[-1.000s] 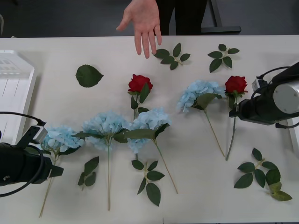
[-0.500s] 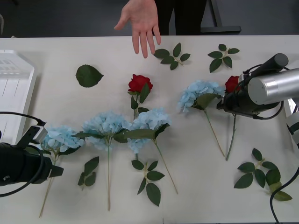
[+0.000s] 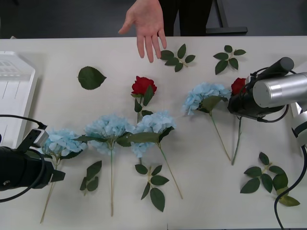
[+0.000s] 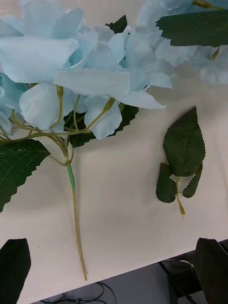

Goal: Place the red flowers into the right box and the blue flowers into the left box. If a person shows an open palm, hand one flower to the person first, then continue sorting.

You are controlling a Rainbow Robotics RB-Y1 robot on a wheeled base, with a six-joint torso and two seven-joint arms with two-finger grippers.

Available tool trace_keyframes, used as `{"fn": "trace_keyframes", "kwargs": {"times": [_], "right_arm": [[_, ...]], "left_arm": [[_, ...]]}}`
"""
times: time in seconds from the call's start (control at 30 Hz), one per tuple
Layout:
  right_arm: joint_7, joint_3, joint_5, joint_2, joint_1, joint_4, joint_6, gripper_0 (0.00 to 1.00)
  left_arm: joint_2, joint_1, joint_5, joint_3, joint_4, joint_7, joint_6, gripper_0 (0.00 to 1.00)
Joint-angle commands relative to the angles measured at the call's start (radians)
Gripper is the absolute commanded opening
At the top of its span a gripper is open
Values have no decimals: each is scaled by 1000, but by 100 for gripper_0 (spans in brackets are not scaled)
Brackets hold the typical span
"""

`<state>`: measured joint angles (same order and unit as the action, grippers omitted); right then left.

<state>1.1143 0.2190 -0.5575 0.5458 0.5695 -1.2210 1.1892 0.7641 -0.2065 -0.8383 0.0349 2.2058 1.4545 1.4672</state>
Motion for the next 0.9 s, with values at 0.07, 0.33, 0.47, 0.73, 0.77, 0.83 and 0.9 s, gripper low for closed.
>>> {"fn": "trace_keyframes", "kwargs": {"times": [0.07,0.33,0.47,0.73,0.77,0.83,0.9], "right_arm": [[-42,-17,-5,-15,53,-5,12,0],[114,-176,-165,74,89,-40,148,0],[253,-323,-280,140,87,-81,196,0],[648,-540,-588,221,141,-84,122,0],[697,-543,-654,221,158,-84,96,0],[748,-533,-757,217,184,-86,43,0],[815,-500,-883,206,214,-86,-53,0]], "left_arm": [[35,25,8,-6,6,66,-10,100],[35,25,8,-6,6,66,-10,100],[35,25,8,-6,6,66,-10,100],[35,25,8,-6,6,66,-10,100],[35,25,8,-6,6,66,-10,100],[35,25,8,-6,6,66,-10,100],[35,25,8,-6,6,66,-10,100]]}}
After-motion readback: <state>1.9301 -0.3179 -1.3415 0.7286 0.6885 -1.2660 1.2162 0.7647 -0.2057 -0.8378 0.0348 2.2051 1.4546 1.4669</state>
